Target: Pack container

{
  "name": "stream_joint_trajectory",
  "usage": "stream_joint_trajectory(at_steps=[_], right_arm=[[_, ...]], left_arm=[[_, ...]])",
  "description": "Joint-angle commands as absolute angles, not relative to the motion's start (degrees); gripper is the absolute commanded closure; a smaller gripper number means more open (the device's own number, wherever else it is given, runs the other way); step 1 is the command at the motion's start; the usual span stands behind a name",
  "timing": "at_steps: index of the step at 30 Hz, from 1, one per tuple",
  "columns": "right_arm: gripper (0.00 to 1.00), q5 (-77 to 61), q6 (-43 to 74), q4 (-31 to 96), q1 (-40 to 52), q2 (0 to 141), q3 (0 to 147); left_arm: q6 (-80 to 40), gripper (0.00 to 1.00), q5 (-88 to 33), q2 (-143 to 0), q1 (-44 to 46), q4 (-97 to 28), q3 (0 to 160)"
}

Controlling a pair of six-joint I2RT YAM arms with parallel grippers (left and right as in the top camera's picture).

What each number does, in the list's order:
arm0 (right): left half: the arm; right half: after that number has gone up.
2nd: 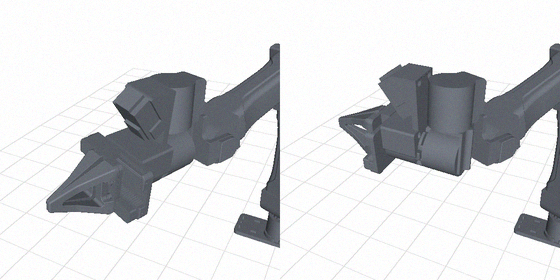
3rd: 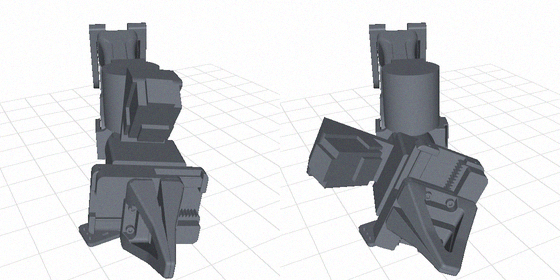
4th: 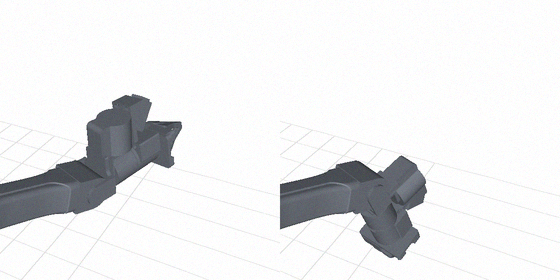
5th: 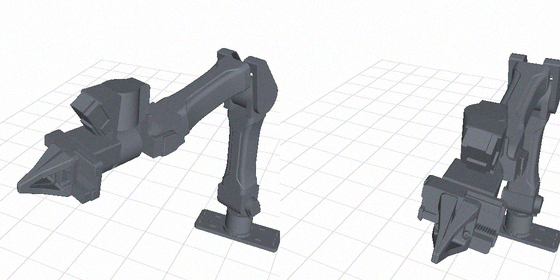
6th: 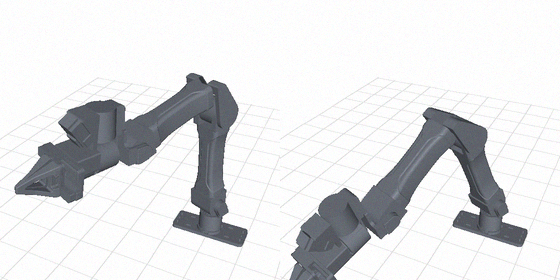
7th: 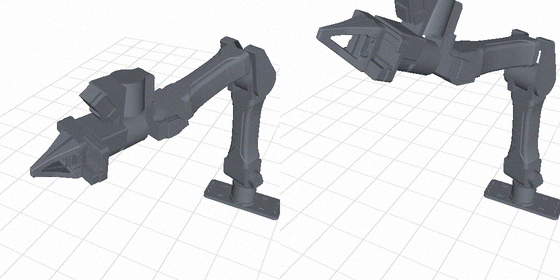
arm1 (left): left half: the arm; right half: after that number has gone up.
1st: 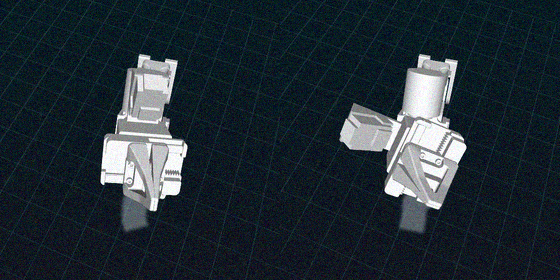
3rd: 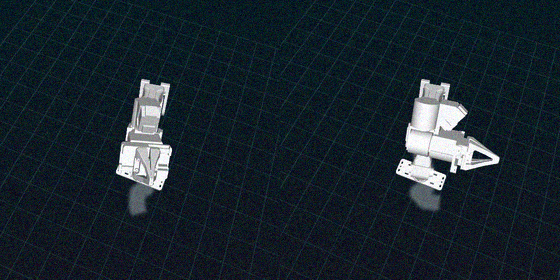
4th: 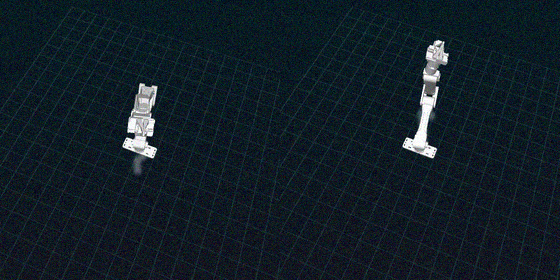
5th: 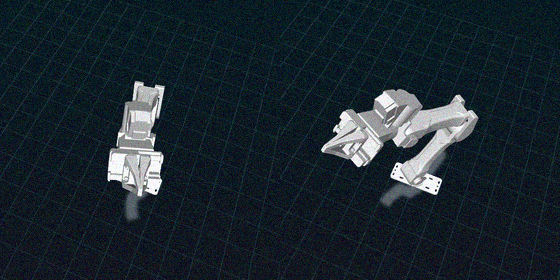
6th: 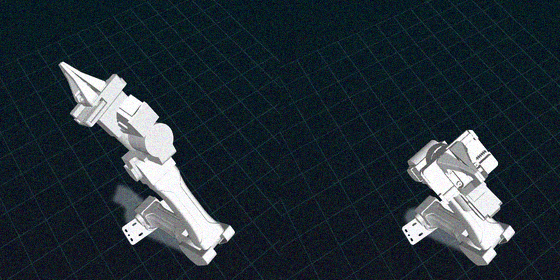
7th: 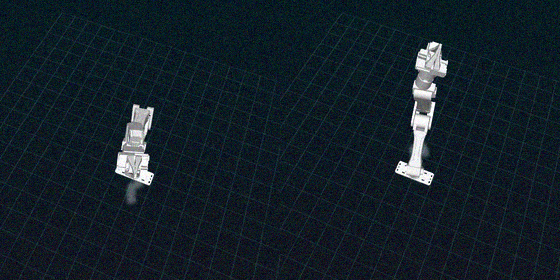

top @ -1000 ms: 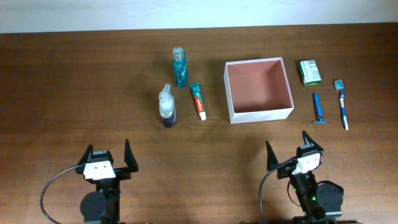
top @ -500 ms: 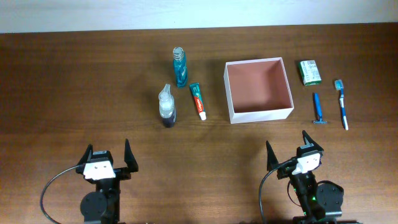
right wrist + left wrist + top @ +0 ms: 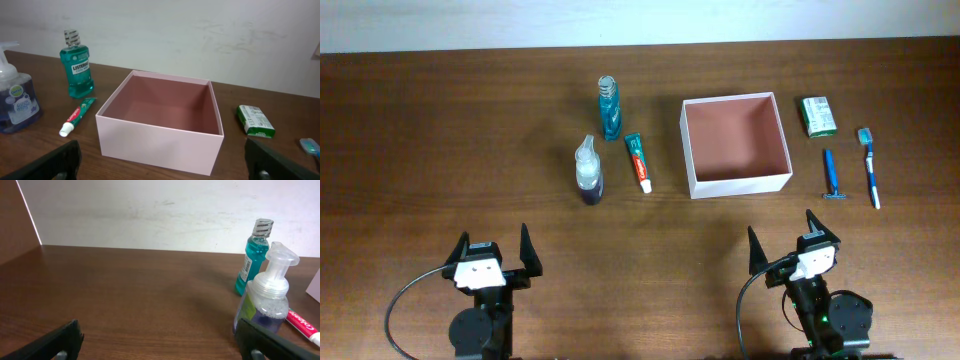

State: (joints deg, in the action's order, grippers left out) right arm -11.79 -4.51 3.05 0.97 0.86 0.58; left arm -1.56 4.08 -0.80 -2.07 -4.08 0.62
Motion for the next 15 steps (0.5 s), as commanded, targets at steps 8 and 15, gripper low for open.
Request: stream_joint_trajectory(at_steps=[8,15], right_arm=[[0.01,-11.3,-4.3,3.5,1.5,0.7,0.3],[0.01,-11.3,-4.3,3.4,1.5,0.7,0.3]], left_arm=[[-1.5,0.01,4.3,-0.3,-2.4,-4.3,0.5],[-1.5,0.01,4.3,-0.3,-2.4,-3.7,0.5]])
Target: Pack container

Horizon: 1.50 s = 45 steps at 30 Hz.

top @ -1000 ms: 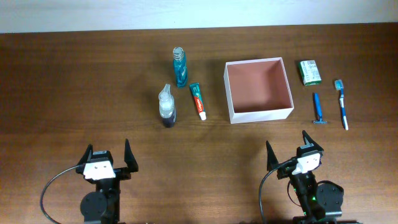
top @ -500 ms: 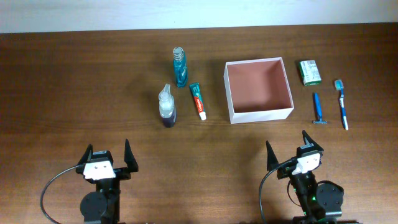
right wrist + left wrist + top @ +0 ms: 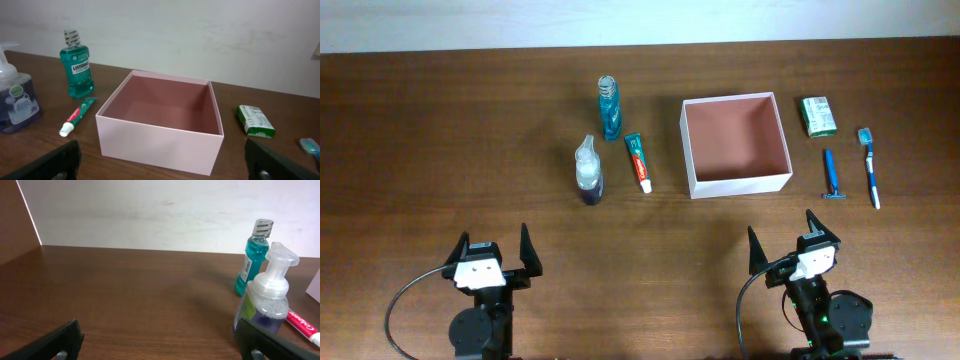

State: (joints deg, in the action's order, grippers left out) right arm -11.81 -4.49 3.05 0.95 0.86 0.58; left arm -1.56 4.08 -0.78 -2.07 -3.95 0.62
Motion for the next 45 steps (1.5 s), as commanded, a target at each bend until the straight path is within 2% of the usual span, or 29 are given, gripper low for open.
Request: stream_joint_trajectory(at_steps=[1,7,14,18,25,30,39,43,45], right_arm=[[0.01,-11.3,-4.3,3.5,1.5,0.7,0.3],[0.01,-11.3,-4.3,3.5,1.5,0.7,0.3],[0.01,-11.3,-4.3,3.5,1.5,0.7,0.3],[0.01,-11.3,-4.3,3.4,1.5,0.7,0.3],[0.01,-11.3,-4.3,3.4,1.5,0.7,0.3],[0.01,-11.3,-4.3,3.5,1.5,0.7,0.3],[0.01,-11.3,-4.3,3.4,1.5,0.7,0.3],[0.01,-11.3,-4.3,3.5,1.5,0.7,0.3],[0.01,-11.3,-4.3,3.4,1.5,0.7,0.3]], left_arm=[[-1.5,0.01,3.9,-0.3,-2.4,-3.7,0.5],[-2.1,0.01,-0.4,-0.3,-2.4,-0.3,0.5],[-6.7,0.01,-8.1,-0.4,-2.4,11.7,1.2],[-6.5,0.0,-12.5,-2.9,-2.4,9.7,6.5],[6.0,0.01,-22.7,-18.3,-2.4,0.6,26.9],[12.9,0.01,-30.3,-35.9,-2.4,-14.0,51.0],[13.6,0.01,-43.3,-67.6,-1.0,-44.6,91.7],[13.4,0.01,-51.7,-76.1,-0.6,-46.5,99.5],[13.3,0.01,-51.5,-79.0,-0.3,-46.8,101.7]])
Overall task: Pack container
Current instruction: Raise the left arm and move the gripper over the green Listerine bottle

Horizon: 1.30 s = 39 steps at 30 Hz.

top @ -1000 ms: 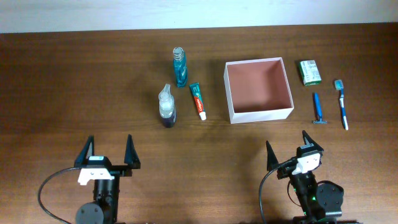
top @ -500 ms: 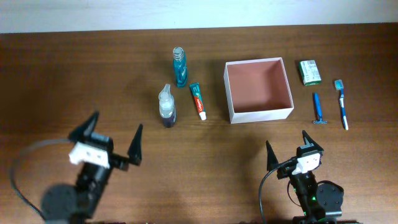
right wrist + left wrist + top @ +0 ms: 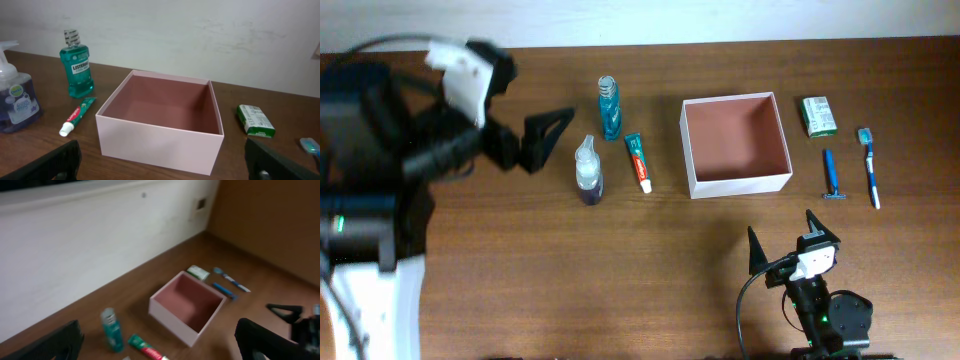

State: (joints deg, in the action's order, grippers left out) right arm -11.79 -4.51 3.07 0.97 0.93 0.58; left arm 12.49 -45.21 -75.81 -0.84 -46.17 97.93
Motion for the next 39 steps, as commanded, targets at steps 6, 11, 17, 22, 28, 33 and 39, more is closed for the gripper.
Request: stream_joint_trajectory(at_steps=[6,11,17,22,28,33,39], right_arm=[[0.01,-11.3,-4.3,3.5,1.5,0.7,0.3],[0.01,-11.3,-4.3,3.5,1.5,0.7,0.3],[0.01,-11.3,-4.3,3.5,1.5,0.7,0.3],[0.01,-11.3,-4.3,3.4,1.5,0.7,0.3],[0.01,-11.3,-4.3,3.5,1.5,0.7,0.3],[0.01,-11.3,-4.3,3.5,1.5,0.7,0.3],[0.01,-11.3,-4.3,3.5,1.5,0.7,0.3]], left_arm=[[14.1,0.01,-19.9,-85.8,8.2,-61.4,111.7],[14.6,0.01,-6.9,-93.6,17.7,-75.5,120.7],[6.3,0.01,-2.5,-97.0,21.0,-72.4,120.8],[2.3,0.0,-3.5,-101.3,18.7,-68.4,126.7],[1.2,0.01,-6.2,-112.2,18.4,-76.8,136.4],[0.6,0.01,-6.3,-120.7,18.4,-83.6,138.6],[0.6,0.01,-6.4,-124.5,18.4,-76.2,138.6]])
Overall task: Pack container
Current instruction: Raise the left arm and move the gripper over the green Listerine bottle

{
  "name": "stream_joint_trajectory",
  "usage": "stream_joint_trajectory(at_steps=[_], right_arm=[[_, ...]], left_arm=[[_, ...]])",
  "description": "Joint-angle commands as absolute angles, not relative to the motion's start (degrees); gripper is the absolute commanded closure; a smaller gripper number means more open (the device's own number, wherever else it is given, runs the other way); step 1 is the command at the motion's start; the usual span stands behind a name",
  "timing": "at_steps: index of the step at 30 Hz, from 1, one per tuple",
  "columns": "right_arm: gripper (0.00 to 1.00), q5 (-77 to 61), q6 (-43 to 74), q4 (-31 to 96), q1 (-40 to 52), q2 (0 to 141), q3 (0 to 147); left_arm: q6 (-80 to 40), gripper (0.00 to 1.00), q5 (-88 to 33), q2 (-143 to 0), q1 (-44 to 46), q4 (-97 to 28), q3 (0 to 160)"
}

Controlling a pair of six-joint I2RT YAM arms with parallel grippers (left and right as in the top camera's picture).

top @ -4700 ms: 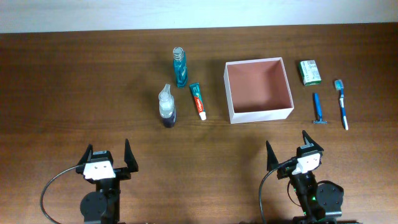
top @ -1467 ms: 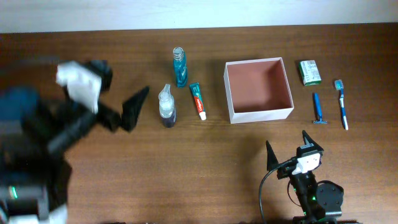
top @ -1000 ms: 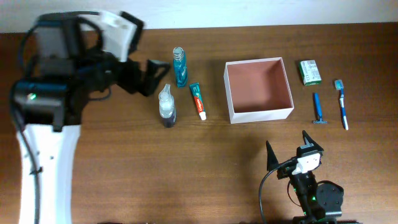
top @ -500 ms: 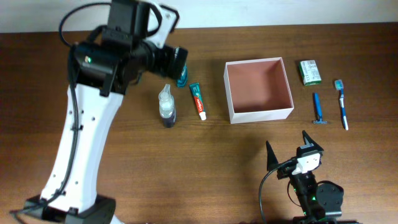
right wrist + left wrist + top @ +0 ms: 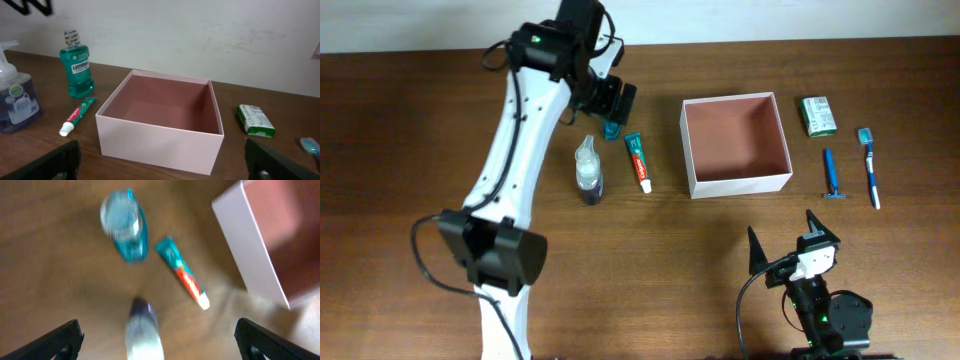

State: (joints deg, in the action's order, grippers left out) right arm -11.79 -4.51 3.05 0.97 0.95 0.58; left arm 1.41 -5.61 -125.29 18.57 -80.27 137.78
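Note:
The open pink box (image 5: 692, 160) stands right of centre, empty, and also fills the right wrist view (image 5: 160, 130). Left of it lie a toothpaste tube (image 5: 639, 163), a teal mouthwash bottle (image 5: 612, 131) and a clear soap pump bottle (image 5: 588, 172). My left gripper (image 5: 610, 104) hangs open high over the mouthwash bottle (image 5: 125, 227), looking down on the blurred pump (image 5: 145, 330) and the toothpaste (image 5: 182, 275). Near the table's front edge my right gripper (image 5: 783, 238) rests open with nothing in it, facing the box.
Right of the box lie a green packet (image 5: 818, 115), a blue razor (image 5: 831, 175) and a toothbrush (image 5: 869, 165). The left arm stretches from the front left across the table toward the bottles. A white wall runs along the far edge.
The left arm has swung from high at the far left to above the mouthwash bottle, and its camera now looks straight down on the bottles. The right arm and all objects are unmoved.
Both grippers first rested open at the front edge, and stayed so half a second later. Then the left arm was raised high at the far left, its camera seeing the whole table. Now it hangs open over the mouthwash bottle; no item has been moved.

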Motion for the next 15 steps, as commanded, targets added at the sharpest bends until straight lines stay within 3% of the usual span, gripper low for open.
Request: stream_joint_trajectory(at_steps=[1,6,15], right_arm=[[0.01,-11.3,-4.3,3.5,1.5,0.7,0.3],[0.01,-11.3,-4.3,3.5,1.5,0.7,0.3],[0.01,-11.3,-4.3,3.4,1.5,0.7,0.3]], left_arm=[[0.6,0.0,-6.4,-124.6,18.4,-73.4,138.6],[0.6,0.01,-6.2,-125.3,18.4,-64.2,138.6],[-3.1,0.01,-1.5,-129.7,18.4,-64.5,138.6]])
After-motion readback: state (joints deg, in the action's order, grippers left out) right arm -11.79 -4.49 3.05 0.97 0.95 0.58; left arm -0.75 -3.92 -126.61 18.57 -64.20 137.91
